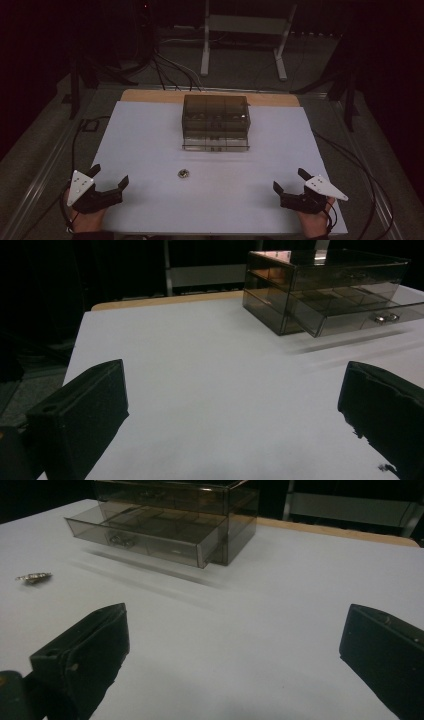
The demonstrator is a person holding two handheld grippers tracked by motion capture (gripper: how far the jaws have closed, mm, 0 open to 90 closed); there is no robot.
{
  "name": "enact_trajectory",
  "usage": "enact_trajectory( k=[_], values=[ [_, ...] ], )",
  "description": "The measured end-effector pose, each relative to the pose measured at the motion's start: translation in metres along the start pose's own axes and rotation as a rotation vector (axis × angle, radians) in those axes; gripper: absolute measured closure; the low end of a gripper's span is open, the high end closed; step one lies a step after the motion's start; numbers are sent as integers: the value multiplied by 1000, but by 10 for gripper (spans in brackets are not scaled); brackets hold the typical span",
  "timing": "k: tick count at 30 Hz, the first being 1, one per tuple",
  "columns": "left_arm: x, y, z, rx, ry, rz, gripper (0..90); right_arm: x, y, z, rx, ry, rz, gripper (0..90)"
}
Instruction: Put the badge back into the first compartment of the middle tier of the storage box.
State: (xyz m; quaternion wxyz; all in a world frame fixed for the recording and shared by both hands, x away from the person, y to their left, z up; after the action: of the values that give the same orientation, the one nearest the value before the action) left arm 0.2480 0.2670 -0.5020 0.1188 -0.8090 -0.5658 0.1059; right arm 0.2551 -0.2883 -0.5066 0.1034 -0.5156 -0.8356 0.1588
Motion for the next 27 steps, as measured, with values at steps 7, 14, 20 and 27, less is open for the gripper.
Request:
enact_trajectory(
  k=[7,14,20,27],
  values=[
    [1,0,1,5,-5,0,5,-2,1,-1,-13,3,6,0],
    [1,2,-1,15,-1,-13,6,-2,0,-1,-26,7,10,0],
    [0,3,-5,23,4,-17,6,-4,-2,-1,-31,18,16,0],
    [-2,4,-12,35,7,-10,9,-4,-2,-1,-35,20,18,0]
  ],
)
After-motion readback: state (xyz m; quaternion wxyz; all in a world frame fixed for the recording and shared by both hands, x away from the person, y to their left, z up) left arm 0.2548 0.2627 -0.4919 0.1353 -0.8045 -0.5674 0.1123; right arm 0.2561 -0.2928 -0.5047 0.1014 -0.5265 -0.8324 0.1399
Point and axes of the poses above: each handheld gripper's, and its own axes: y roughly forward along the jaws, z roughly out of its underside, x roughly to its left, the point moved 4 cm from there along y, roughly forward along the jaws, and after that the axes turned 1 degree about -y, right-handed, at the moved point
